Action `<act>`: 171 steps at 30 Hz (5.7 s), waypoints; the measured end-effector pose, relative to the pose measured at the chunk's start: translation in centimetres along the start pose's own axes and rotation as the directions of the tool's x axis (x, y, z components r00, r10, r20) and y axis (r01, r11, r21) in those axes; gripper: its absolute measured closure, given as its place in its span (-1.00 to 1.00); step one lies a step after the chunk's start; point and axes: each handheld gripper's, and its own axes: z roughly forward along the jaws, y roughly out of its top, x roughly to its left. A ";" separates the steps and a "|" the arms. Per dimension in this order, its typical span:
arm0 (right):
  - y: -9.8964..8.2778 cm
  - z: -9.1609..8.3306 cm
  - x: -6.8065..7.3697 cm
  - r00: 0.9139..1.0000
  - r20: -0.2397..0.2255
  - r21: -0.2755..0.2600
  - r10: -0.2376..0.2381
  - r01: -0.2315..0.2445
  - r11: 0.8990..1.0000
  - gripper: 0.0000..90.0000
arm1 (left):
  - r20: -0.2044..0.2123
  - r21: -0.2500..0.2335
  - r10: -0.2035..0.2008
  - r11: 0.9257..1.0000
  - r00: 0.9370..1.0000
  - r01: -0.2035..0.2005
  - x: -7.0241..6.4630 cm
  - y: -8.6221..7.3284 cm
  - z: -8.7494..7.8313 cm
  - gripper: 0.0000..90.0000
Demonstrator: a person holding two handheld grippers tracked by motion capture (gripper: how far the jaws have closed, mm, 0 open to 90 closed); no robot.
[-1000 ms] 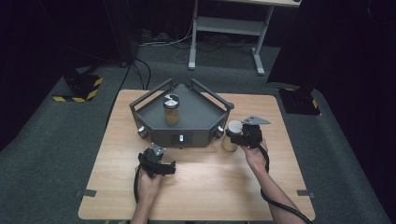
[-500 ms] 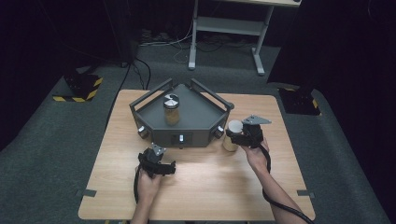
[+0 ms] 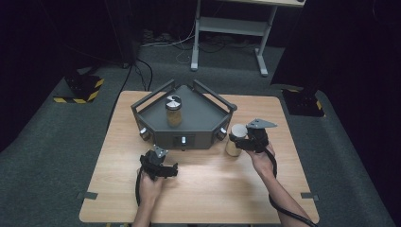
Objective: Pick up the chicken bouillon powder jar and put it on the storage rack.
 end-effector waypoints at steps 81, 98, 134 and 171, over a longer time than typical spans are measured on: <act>14.9 -2.4 4.4 0.942 -0.285 -0.123 -0.179 0.150 0.981 -0.25 | 0.000 -0.001 -0.002 1.000 1.000 0.002 0.0 0.0 0.0 -0.99; 17.2 0.9 3.7 0.979 -0.178 -0.081 -0.095 0.081 0.993 -0.25 | -0.001 0.001 0.004 1.000 1.000 -0.004 0.0 0.0 0.0 -0.98; 16.0 7.2 4.3 0.993 -0.098 -0.047 -0.058 0.054 0.997 -0.25 | -0.003 -0.003 -0.002 1.000 1.000 0.002 0.0 0.0 0.0 -0.98; 15.1 7.3 4.4 0.993 -0.109 -0.074 -0.038 0.030 0.997 -0.76 | -0.003 -0.003 -0.003 1.000 1.000 0.003 0.0 0.0 0.0 -0.98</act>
